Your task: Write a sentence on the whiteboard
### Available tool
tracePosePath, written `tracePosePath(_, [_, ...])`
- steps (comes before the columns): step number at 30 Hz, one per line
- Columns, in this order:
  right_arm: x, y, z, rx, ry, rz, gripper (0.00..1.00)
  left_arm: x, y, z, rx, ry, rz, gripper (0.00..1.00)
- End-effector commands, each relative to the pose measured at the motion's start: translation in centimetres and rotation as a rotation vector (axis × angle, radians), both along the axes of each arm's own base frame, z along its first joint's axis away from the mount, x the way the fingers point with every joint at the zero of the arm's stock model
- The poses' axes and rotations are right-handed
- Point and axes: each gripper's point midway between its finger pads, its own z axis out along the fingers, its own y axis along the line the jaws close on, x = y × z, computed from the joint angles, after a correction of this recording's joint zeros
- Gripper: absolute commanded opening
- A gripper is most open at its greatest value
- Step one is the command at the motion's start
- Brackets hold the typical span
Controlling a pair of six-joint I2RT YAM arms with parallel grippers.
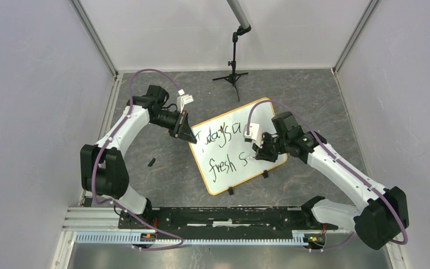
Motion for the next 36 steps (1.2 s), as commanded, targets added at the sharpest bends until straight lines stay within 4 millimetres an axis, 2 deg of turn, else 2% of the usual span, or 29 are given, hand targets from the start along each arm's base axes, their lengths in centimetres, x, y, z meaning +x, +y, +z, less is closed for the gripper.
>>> tracePosePath(1, [2.6,-0.7,1.2,-0.019,-0.08,-0.062,0.0,1.8,1.0,-1.8,0.105,-0.123,-0.013,0.02])
tracePosePath(8, [2.9,-2.5,1.5,-0.043,-0.085,-0.086,0.0,1.8,1.0,-1.8,0.106,-0.123,-0.014,0.03])
tracePosePath(15, [2.4,-0.9,3.7,0.043,-0.089,-0.02,0.0,1.9,1.0,-1.8,0.105,-0.122,-0.014,0.03])
tracePosePath(19, [2.8,-0.4,4.6,0.073,-0.102,-0.017,0.0,1.9,1.0,-1.8,0.105,-0.123,-0.014,0.02])
tracePosePath(27, [3.8,-0.2,3.7,0.058,-0.09,-0.038,0.0,1.8,1.0,-1.8,0.11,-0.124,-0.013,0.03])
tracePosePath(36, [1.9,-1.2,0.9,0.015,-0.034,-0.03,0.0,1.9,1.0,-1.9,0.11,-0.121,-0.013,0.02])
